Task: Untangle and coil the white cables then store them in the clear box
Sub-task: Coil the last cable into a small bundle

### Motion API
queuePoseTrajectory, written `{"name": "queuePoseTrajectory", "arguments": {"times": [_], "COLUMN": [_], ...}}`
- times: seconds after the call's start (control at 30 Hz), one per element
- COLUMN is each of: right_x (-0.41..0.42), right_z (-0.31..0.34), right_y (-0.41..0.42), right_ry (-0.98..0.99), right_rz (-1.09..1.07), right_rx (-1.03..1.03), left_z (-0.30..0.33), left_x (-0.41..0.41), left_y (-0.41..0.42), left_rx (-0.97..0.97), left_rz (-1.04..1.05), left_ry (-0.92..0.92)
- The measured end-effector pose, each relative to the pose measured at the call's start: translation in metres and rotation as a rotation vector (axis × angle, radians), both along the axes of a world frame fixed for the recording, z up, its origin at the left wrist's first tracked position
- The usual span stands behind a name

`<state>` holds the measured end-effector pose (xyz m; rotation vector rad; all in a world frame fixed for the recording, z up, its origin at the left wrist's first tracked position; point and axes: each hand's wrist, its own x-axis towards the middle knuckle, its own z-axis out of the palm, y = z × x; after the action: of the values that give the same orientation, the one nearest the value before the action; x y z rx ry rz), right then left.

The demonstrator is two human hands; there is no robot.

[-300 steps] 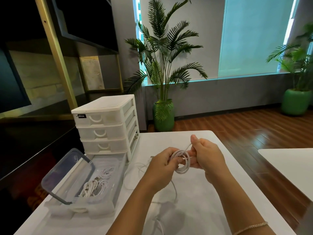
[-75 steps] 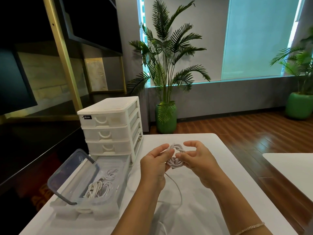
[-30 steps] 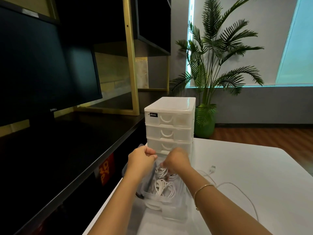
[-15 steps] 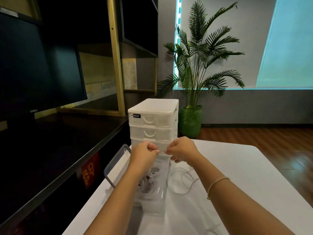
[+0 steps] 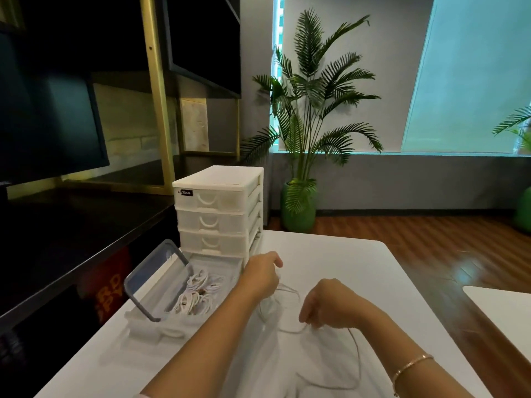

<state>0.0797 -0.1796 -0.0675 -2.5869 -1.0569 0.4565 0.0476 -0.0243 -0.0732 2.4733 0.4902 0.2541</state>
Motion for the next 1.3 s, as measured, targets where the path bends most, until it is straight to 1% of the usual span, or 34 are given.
{"name": "queuePoseTrajectory", "arguments": {"times": [0.13,0.27,0.33,0.47,0.53,0.57,0.63,0.7,0.83,0.93,1.0,1.07,1.13,1.17,1.23,1.3], "right_x": [0.010,0.021,0.029,0.041,0.043,0.043,0.042,0.040,0.035,0.032,0.031,0.031,0.028,0.026,0.024,0.022], "right_z": [-0.006,-0.009,-0.010,-0.011,-0.013,-0.015,-0.016,-0.015,-0.014,-0.006,0.000,0.008,0.016,0.019,0.024,0.027], "right_y": [-0.023,-0.041,-0.045,-0.037,-0.025,-0.019,-0.010,-0.004,0.007,0.010,0.009,0.007,0.007,0.007,0.007,0.004], "right_ry": [-0.049,-0.072,-0.079,-0.055,-0.080,-0.096,-0.069,0.039,0.236,0.486,0.514,0.483,0.433,0.380,0.259,0.218], "right_rz": [-0.020,-0.061,-0.091,-0.178,-0.240,-0.295,-0.436,-0.540,-0.674,-0.711,-0.768,-0.812,-0.771,-0.733,-0.652,-0.586], "right_rx": [0.001,-0.019,-0.019,-0.009,0.032,0.097,0.305,0.496,0.693,0.851,0.841,0.815,0.792,0.744,0.633,0.587], "left_z": [-0.016,-0.024,-0.021,-0.018,-0.019,-0.020,-0.018,-0.015,-0.004,0.003,0.009,0.013,0.018,0.019,0.022,0.024], "left_x": [0.019,0.029,0.033,0.039,0.039,0.038,0.034,0.032,0.024,0.019,0.014,0.013,0.010,0.010,0.008,0.005], "left_y": [-0.013,-0.015,-0.019,-0.026,-0.027,-0.027,-0.032,-0.036,-0.045,-0.045,-0.043,-0.038,-0.032,-0.030,-0.026,-0.026], "left_rx": [0.213,0.366,0.435,0.519,0.504,0.480,0.431,0.374,0.275,0.241,0.274,0.331,0.326,0.344,0.241,0.098], "left_rz": [-0.165,-0.259,-0.241,-0.181,-0.163,-0.156,-0.151,-0.164,-0.233,-0.257,-0.309,-0.334,-0.308,-0.308,-0.257,-0.198], "left_ry": [0.176,0.324,0.326,0.275,0.266,0.256,0.229,0.161,0.015,-0.005,0.003,0.009,0.030,0.047,0.060,0.060]}}
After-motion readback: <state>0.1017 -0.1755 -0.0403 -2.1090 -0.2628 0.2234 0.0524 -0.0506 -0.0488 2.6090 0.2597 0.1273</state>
